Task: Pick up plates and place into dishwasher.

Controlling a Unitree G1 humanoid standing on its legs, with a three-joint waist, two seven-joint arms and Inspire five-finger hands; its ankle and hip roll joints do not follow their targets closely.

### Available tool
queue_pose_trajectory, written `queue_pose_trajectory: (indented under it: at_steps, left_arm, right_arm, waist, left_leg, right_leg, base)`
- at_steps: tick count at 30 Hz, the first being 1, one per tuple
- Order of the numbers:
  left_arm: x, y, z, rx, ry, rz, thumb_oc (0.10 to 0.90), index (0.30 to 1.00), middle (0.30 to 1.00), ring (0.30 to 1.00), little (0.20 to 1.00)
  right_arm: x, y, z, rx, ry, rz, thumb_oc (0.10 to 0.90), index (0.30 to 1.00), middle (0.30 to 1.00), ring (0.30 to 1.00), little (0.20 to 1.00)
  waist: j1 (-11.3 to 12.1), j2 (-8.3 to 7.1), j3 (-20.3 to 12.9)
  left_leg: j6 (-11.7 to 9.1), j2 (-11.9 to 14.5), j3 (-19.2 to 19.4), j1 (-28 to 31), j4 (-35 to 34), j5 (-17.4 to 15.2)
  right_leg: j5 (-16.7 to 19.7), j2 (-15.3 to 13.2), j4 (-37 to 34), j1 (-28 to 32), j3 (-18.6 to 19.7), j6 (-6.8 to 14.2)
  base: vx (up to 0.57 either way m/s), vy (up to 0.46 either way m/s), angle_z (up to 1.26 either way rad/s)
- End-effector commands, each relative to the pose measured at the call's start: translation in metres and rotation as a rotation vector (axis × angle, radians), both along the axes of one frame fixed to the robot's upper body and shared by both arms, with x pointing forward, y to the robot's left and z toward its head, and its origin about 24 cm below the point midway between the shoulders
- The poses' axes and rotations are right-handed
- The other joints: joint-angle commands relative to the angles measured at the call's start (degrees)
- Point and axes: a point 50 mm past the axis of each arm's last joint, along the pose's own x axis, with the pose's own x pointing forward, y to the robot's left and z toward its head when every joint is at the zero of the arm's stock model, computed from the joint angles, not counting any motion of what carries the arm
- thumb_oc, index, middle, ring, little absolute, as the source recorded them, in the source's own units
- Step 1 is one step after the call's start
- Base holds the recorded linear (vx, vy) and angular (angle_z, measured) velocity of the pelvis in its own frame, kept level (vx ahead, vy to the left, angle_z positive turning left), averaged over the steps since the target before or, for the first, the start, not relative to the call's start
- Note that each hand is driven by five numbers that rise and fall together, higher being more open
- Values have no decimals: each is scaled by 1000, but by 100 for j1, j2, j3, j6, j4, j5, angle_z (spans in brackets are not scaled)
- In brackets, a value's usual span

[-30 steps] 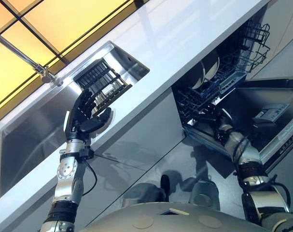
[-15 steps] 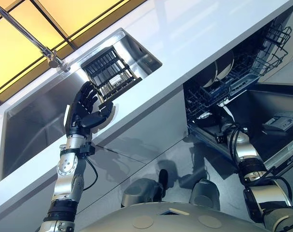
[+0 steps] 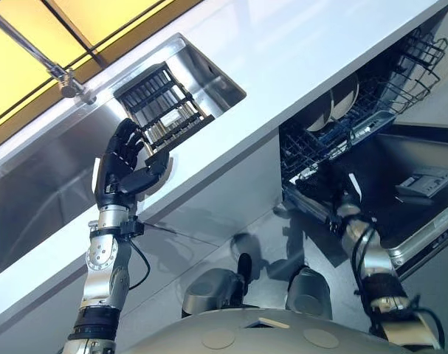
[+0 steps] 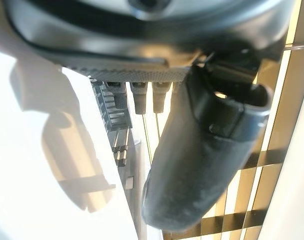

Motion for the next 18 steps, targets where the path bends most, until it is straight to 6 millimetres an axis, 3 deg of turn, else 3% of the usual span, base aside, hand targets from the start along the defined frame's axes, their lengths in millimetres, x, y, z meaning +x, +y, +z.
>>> queue_pose_trajectory:
  at_steps: [1,5,9,14,18]
  left_arm:
    - [-12,23,45,88,-261,98,800,900,900,900,900]
    - [-29,41,47,126,-261,135,800,900,900,900,900]
    - [-45,55,46,149,-243,155,800,900,900,900,900]
    - [-53,63,45,169,-222,160,800,900,900,900,900]
    - [-51,67,46,187,-214,165,800,900,900,900,900]
  right_arm:
    - [-4,18,31,75,-251,154,800,900,900,900,900]
    - [-31,-12,32,89,-242,134,800,900,900,900,900]
    - [-50,-25,29,130,-224,98,800,900,900,900,900]
    - [-59,-30,31,152,-239,59,800,900,900,900,900]
    - [-57,-38,44,162,-323,-11,800,900,900,900,900]
  waist:
    - [-249,-107,-220]
    - [-380,-344,-228]
    - [-458,-512,-294]
    - [-518,-622,-426]
    - [-550,-708,-571]
  left_leg:
    - [663,-594,239,-48,32,-404]
    - [706,-567,324,111,-17,-492]
    - [720,-513,384,316,-99,-536]
    - [725,-451,457,540,-220,-566]
    - [731,-389,511,674,-298,-599]
  right_leg:
    - [1092,203,-563,-290,556,348]
    - [1226,212,-717,-223,596,431]
    - [1260,279,-873,-41,634,474]
    - [1290,352,-1058,197,628,492]
    - [1257,429,-1245,399,587,493]
  base:
    - [-75,-176,-34]
    - [-22,-163,-19]
    - [22,-142,-16]
    - [2,-107,-11]
    - [-54,-131,-6]
